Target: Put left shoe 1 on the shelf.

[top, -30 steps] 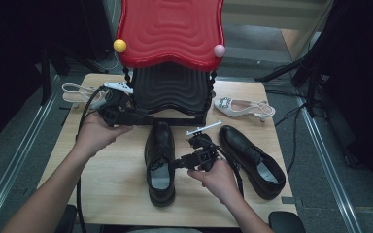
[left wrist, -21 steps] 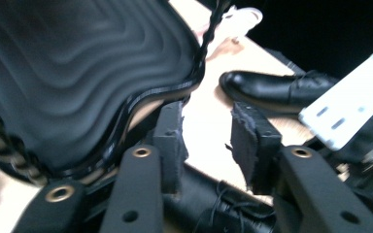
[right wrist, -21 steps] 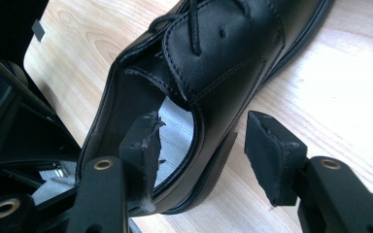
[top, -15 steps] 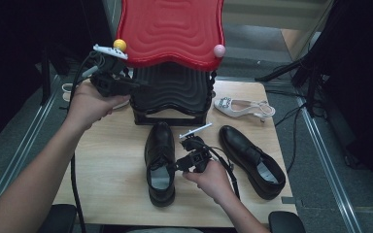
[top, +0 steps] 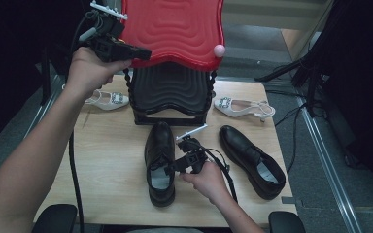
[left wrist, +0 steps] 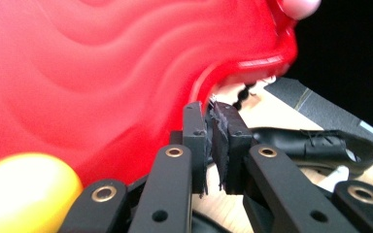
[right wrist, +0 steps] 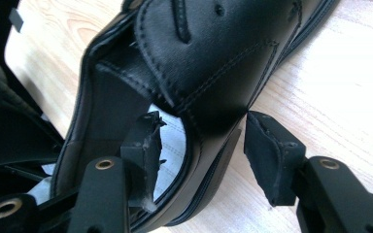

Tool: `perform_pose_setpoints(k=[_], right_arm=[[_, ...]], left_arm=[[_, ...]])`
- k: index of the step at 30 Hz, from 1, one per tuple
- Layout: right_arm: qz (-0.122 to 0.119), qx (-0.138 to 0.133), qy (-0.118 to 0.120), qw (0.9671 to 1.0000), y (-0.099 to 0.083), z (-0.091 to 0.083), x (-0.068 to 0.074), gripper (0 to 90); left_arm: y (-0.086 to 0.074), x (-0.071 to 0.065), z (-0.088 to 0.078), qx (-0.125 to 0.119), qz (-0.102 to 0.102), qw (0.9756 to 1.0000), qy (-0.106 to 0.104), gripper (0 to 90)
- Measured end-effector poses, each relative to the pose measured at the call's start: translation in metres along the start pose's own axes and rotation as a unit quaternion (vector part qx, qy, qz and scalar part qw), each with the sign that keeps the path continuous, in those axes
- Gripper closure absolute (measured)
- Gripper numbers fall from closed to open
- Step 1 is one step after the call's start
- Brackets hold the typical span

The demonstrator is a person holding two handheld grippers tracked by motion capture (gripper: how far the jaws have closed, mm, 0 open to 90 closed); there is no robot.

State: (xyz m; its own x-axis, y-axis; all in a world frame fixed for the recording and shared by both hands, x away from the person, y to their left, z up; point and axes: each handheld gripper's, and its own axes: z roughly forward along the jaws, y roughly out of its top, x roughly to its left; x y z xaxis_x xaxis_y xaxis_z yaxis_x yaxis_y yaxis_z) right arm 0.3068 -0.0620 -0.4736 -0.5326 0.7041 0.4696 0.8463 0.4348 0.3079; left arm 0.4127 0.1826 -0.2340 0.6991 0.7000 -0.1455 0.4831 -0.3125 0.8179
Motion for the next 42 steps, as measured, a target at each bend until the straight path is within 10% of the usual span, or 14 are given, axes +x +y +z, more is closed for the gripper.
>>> perform_pose_setpoints(k=[16,42], right_arm=[[0.008,0.033,0.005,0.9994,0.010,0.017,-0.013,66.6],[0.024,0.026,-0.019,0.9992,0.020,-0.004,-0.032,87.7]], left_arm=[[0.007,0.008,0.025,0.017,0.003,0.9994,0.029,90.0],[0.008,0.011,0.028,0.014,-0.006,0.9998,0.010,90.0]])
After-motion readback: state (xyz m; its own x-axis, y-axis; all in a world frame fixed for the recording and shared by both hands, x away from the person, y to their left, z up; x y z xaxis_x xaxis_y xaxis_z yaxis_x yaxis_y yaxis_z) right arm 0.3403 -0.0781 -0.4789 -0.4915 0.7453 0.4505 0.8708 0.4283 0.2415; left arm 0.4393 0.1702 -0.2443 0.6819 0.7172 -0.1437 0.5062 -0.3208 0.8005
